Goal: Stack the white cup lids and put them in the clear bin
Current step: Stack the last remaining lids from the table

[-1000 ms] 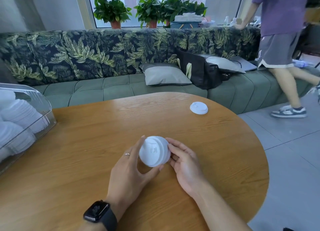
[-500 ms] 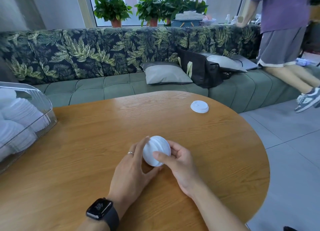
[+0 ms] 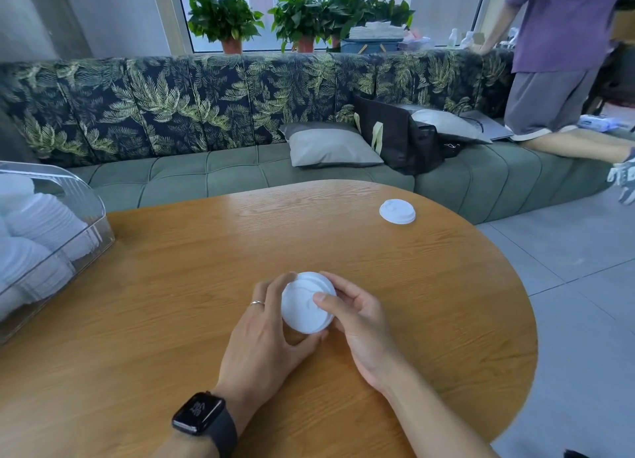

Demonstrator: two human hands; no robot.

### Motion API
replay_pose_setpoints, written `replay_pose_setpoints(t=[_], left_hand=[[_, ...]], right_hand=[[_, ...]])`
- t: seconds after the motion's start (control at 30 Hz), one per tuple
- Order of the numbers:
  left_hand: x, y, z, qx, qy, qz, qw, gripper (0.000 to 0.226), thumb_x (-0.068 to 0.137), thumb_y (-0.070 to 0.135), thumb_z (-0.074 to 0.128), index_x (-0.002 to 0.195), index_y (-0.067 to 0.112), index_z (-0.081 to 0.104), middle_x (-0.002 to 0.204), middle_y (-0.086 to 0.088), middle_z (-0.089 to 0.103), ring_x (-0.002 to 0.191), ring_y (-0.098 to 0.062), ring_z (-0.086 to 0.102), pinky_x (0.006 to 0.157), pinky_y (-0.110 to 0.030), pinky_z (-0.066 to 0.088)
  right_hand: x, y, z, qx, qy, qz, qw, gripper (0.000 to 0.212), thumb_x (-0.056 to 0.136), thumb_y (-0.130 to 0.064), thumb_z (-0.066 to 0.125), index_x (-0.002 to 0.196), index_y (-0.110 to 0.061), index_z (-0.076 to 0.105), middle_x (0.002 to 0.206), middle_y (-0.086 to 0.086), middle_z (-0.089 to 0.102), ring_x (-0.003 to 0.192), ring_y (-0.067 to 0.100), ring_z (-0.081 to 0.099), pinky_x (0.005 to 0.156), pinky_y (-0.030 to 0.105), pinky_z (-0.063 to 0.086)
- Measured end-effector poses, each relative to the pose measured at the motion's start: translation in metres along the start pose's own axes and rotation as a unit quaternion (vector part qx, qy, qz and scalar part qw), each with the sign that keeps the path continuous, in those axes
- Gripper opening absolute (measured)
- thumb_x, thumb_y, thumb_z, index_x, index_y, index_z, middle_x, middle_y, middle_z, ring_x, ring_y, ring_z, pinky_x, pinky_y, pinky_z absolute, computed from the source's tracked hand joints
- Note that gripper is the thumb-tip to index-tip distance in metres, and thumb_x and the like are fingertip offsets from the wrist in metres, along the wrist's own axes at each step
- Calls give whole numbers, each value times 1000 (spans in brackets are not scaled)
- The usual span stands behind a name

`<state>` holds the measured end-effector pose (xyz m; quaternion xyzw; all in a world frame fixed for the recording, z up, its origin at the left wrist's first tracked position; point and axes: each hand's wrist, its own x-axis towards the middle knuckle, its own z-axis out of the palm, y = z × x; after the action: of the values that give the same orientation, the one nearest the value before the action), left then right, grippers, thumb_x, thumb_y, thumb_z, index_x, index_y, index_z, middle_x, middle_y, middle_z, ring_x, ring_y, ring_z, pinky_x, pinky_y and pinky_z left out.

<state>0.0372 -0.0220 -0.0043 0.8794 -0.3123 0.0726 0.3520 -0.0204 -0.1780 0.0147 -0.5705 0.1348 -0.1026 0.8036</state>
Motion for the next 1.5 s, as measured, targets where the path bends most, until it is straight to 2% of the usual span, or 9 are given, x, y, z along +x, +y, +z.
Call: replay_pose_setpoints(t=[0.3,0.5,0.63,0.8,0.9,1.0,1.17,1.27,1.5], left_hand=[[2,1,1,38,35,-1,999,88,75,48,82,144,36,29,136,10,36,84,-14,65,61,-29,56],[3,1,0,49,25,26,998,92,76,43,84,148,40,26,147,7,33,100,-16,65,63,-26,55],[3,4,0,55,33,30,998,88,75,49,83,144,28,32,149,6,41,105,-17,66,73,-28,55],[0,8,-2,69,28,-8,997,89,68,57,82,138,24,37,130,5,59,90,-17,68,72,-23,44],[-1,7,-1,64,39,-31,997,91,65,65,75,139,28,36,126,6,62,94,-18,67,74,-26,45],[5,7,-3,28,48,-78,995,91,63,75,61,141,36,32,128,13,60,106,-15,63,82,-33,51],[38,13,2,22,21,-82,996,88,69,74,62,142,39,29,110,15,57,103,-13,59,82,-33,51],[64,18,14,28,2,-68,997,85,74,65,67,143,35,29,114,11,58,104,-17,59,79,-32,49],[94,16,45,31,-15,-44,998,87,75,63,66,146,33,27,125,8,59,106,-15,56,83,-30,45]], right_hand=[[0,8,4,-60,10,-22,998,44,89,-16,78,131,-24,65,115,-8,78,111,7,71,91,24,56],[3,3,-2,-12,-14,7,1000,40,93,-12,72,132,-21,65,118,-2,77,115,13,71,100,30,53],[4,0,-3,-10,-36,20,999,45,93,-8,70,137,-16,61,120,-1,77,117,12,70,98,26,53],[4,4,-1,-41,-18,11,999,53,88,-19,78,139,-16,60,119,-2,77,113,8,71,93,23,54],[8,1,-1,-27,14,6,1000,37,95,-30,70,130,-17,67,113,6,78,102,13,74,84,28,58],[21,-1,-9,-33,80,-33,996,22,101,-27,62,115,-15,73,105,5,80,101,17,75,93,37,59],[59,-10,-42,-238,210,-118,941,17,97,-17,65,112,-23,71,106,-12,74,98,-8,66,91,17,51],[85,-16,-68,-327,255,-118,903,27,95,-19,63,120,-29,66,121,-17,66,117,5,59,104,31,48],[150,-34,-120,-497,275,-117,815,46,93,-16,58,138,-19,52,145,0,48,139,19,35,116,37,34]])
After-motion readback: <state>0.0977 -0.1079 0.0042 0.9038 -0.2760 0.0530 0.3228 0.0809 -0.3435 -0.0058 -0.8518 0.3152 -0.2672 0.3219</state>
